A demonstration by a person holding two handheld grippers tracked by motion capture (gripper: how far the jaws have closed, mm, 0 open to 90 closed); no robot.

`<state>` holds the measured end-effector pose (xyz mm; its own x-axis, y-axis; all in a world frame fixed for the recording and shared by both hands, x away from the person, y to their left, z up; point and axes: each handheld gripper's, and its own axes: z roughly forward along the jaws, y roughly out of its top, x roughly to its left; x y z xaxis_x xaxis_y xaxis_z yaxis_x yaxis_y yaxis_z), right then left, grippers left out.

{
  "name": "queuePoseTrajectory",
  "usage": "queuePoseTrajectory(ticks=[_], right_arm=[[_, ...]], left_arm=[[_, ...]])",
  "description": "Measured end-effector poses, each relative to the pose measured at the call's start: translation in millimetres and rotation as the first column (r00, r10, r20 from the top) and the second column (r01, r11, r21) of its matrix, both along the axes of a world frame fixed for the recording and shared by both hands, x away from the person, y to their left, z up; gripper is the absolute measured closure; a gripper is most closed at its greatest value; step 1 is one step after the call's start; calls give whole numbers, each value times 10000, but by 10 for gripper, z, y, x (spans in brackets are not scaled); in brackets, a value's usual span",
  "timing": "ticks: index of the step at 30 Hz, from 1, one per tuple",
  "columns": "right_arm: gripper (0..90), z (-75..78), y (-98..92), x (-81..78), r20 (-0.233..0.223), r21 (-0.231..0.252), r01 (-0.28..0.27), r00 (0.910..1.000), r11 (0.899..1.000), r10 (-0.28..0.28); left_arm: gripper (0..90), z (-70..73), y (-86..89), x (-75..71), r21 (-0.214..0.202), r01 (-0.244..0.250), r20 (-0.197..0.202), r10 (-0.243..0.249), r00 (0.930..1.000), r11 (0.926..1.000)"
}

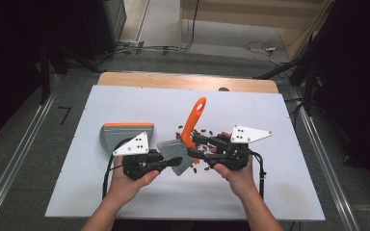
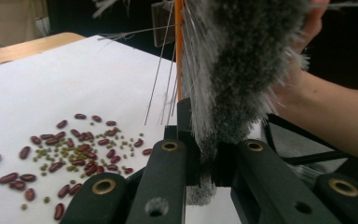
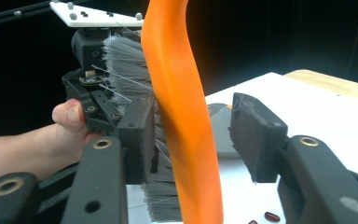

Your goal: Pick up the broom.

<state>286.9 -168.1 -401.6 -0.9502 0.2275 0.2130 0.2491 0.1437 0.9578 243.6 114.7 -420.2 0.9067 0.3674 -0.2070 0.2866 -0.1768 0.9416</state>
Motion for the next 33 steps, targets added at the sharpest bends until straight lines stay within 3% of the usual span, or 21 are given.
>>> queuePoseTrajectory(ticks=[7,11,17,20,23,26,27,28,33], right_arm=[[583,-48,43,-10,-207,276,-980,9949,9948,986],[641,-53,49,-11,-188,51,-1088,9939,9940,1089],[673,-62,43,-7,-273,81,-1465,9888,9892,1467],[678,-47,43,-33,26,-127,-1345,9909,9908,1345],[680,-45,66,-44,30,-357,-1015,9948,9942,1017],[680,-46,80,-53,-6,-484,-828,9966,9954,829],[681,-33,72,-53,13,-525,-522,9986,9973,523],[681,-33,72,-53,13,-525,-522,9986,9973,523],[681,11,-67,-7,16,-679,531,9986,9963,-531]], left_arm=[[856,-25,-44,-11,-90,584,-121,-585,9982,9983],[858,-68,-22,9,-242,820,-430,-830,9956,9963],[858,-71,-8,16,-258,1087,-475,-1098,9928,9937],[852,-84,-2,46,-366,1173,-695,-1196,9904,9924],[823,-99,10,67,-197,915,-911,-930,9915,9956],[724,-94,17,57,28,577,-851,-573,9947,9983],[667,-93,24,51,171,372,-787,-357,9963,9992],[667,-96,34,48,223,217,-767,-200,9969,9995],[461,-102,141,34,114,-324,-674,331,9972,9994]])
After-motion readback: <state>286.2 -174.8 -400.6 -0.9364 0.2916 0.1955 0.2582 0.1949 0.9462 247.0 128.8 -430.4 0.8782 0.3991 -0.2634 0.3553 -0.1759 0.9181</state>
